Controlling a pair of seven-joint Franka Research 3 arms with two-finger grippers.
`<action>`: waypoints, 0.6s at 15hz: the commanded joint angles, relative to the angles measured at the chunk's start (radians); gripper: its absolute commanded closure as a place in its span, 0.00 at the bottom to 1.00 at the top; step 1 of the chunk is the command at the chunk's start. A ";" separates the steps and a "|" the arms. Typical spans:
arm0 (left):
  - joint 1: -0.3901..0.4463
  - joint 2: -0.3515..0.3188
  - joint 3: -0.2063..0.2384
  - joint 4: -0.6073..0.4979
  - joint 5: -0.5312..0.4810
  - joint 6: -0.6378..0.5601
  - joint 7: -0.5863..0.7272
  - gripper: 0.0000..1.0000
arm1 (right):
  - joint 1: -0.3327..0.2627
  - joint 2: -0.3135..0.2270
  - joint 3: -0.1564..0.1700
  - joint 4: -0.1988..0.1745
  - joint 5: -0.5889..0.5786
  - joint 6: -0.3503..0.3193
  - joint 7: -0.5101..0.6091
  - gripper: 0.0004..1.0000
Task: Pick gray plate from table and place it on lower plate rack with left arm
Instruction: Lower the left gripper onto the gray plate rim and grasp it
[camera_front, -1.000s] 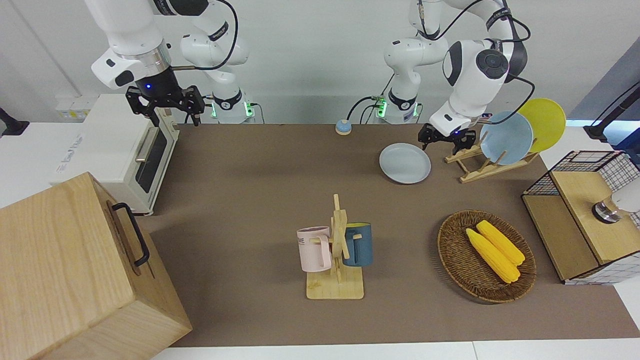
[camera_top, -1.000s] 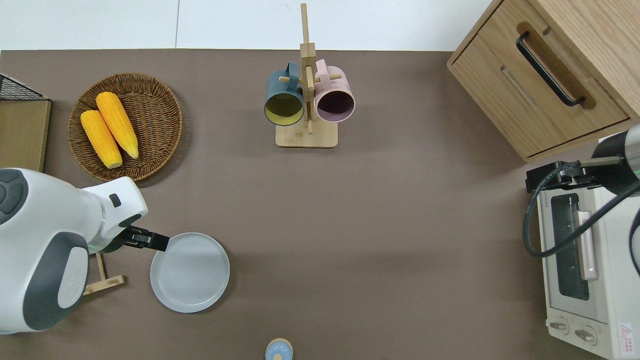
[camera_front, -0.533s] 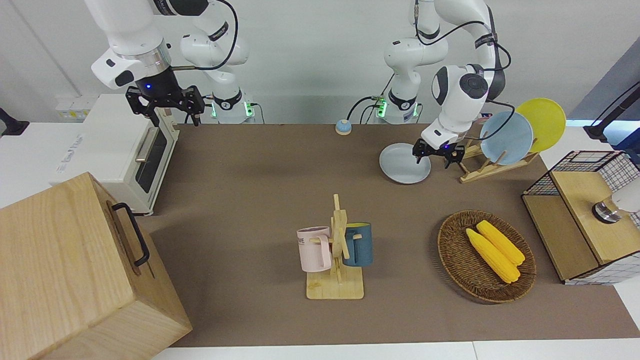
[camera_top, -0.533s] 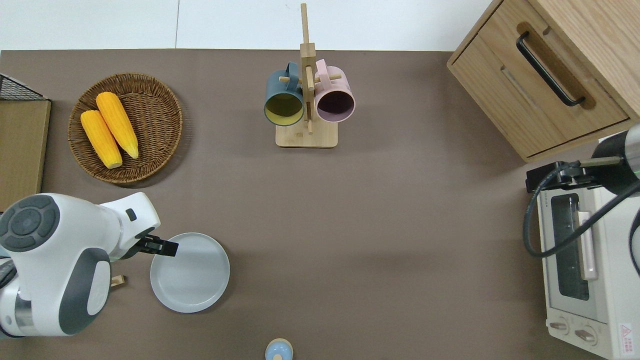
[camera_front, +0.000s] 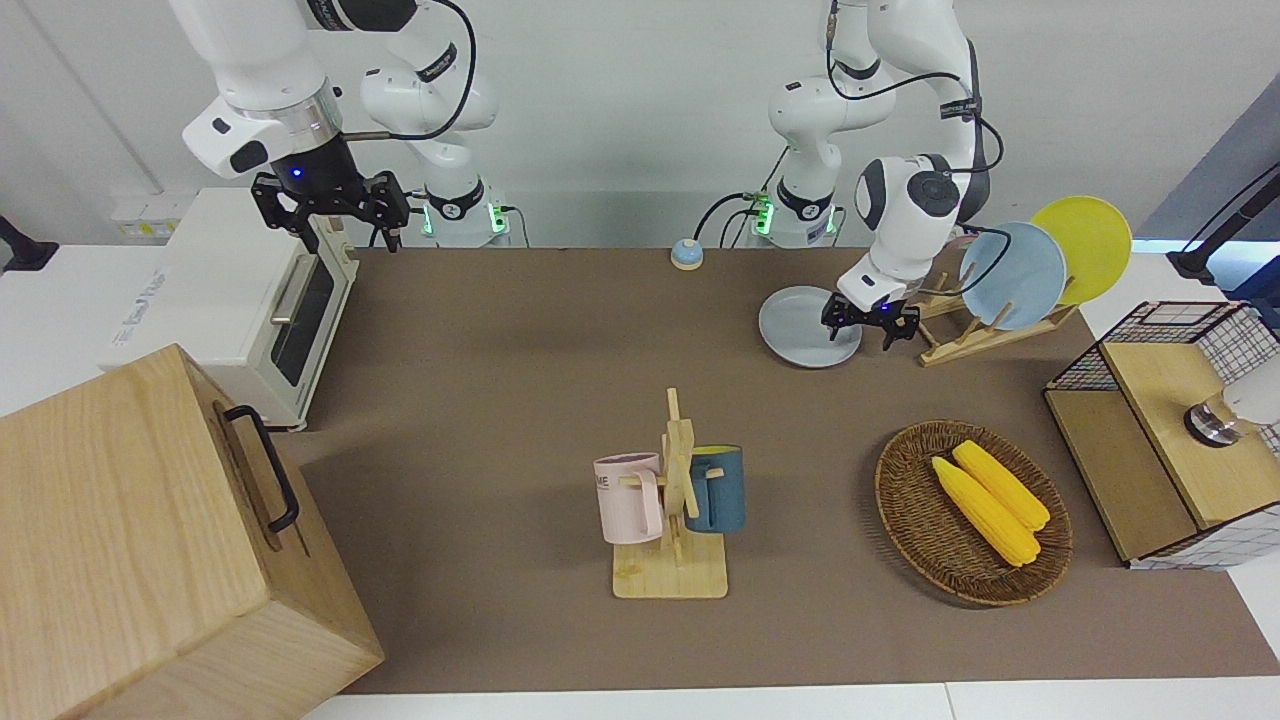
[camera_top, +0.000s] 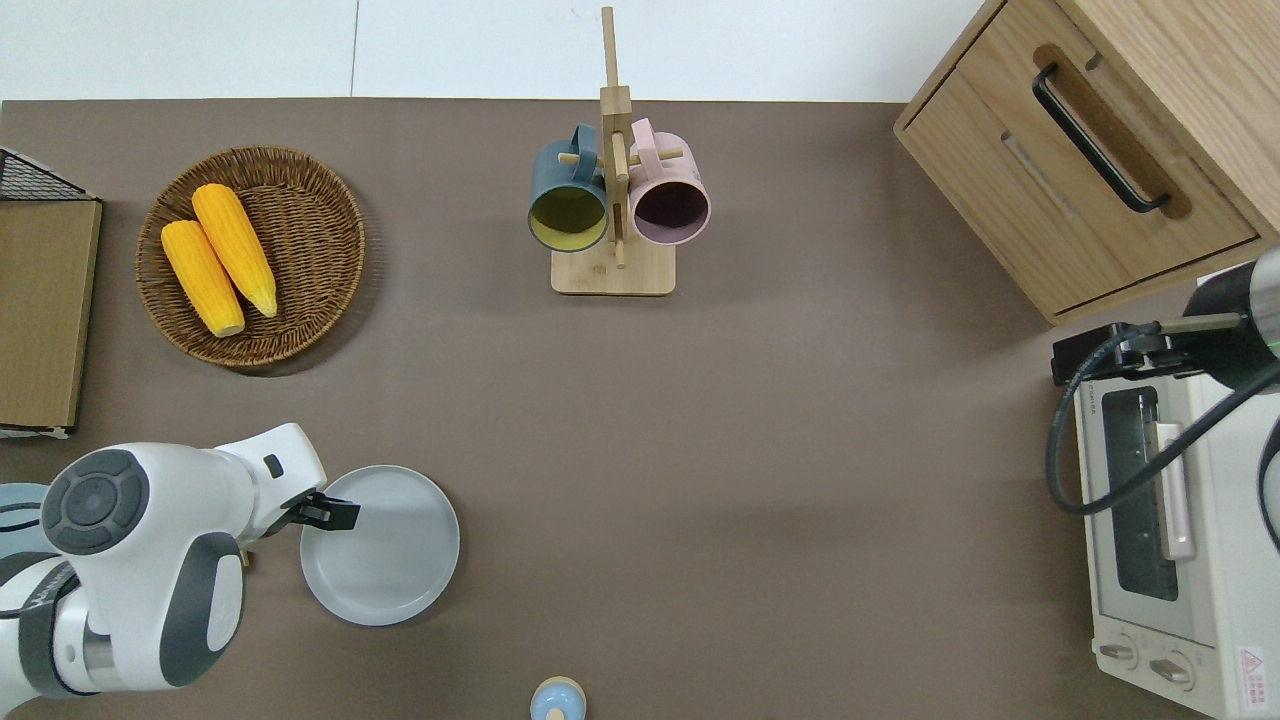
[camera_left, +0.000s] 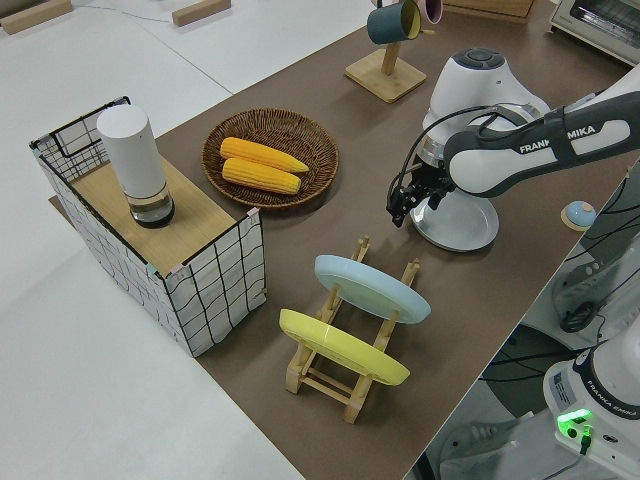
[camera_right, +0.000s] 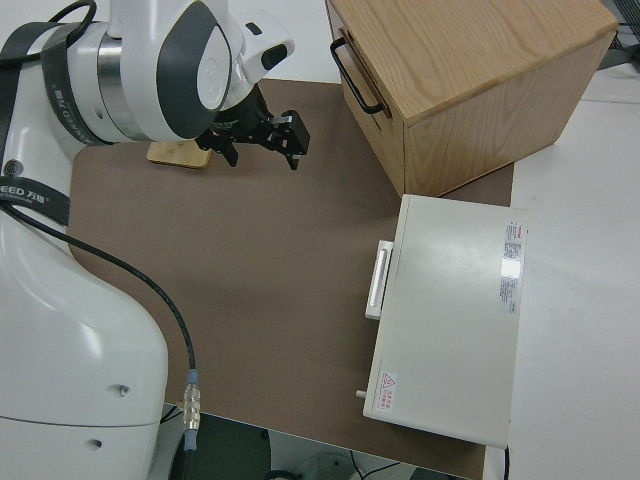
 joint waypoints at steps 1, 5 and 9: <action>0.005 0.032 0.000 -0.035 -0.014 0.084 0.023 0.01 | 0.007 0.000 -0.006 0.006 0.003 -0.001 0.004 0.02; 0.003 0.032 0.000 -0.036 -0.014 0.084 0.023 0.02 | 0.007 0.000 -0.006 0.006 0.003 -0.001 0.004 0.02; 0.003 0.032 0.000 -0.036 -0.014 0.084 0.023 0.42 | 0.007 0.000 -0.006 0.006 0.003 -0.001 0.004 0.02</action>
